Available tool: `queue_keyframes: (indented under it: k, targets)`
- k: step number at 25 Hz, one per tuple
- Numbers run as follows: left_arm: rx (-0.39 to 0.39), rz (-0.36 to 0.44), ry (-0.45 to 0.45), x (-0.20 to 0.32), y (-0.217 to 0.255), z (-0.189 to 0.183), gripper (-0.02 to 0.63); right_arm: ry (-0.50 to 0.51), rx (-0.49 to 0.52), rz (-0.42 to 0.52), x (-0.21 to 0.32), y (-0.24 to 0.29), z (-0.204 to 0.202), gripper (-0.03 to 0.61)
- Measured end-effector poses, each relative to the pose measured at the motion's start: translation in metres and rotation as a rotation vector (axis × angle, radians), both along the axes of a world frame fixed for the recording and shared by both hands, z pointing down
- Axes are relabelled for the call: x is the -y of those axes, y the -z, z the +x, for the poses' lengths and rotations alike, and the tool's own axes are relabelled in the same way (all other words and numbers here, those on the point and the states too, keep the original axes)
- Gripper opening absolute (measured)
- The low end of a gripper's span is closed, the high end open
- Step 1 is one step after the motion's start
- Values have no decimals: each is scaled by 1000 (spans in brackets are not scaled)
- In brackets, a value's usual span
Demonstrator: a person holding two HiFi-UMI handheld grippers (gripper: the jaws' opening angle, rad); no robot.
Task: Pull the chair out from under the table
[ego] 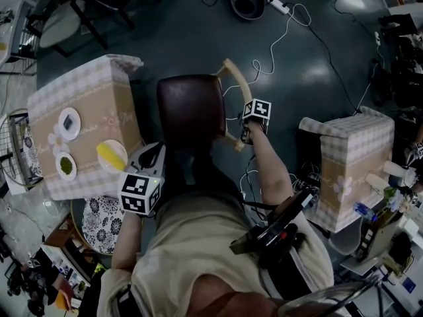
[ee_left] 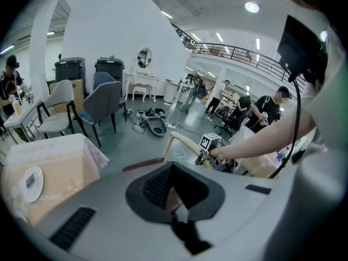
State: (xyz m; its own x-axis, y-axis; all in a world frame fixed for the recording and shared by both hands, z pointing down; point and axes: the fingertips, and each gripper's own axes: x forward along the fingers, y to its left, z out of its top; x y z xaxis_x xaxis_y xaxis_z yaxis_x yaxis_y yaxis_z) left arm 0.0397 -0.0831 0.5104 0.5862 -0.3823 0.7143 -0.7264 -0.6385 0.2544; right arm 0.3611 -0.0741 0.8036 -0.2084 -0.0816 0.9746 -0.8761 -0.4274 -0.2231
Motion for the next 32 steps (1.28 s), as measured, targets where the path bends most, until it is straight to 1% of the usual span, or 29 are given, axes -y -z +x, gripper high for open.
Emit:
queue_keyframes:
  k: [15,32]
  targets:
    - [-3,-3,-2,3,-3,5,6,-2,-14,6,-1,0,9,129]
    - [3,-7,-29,1,-4,25,6,-37,-24,8,-6,0,41,133]
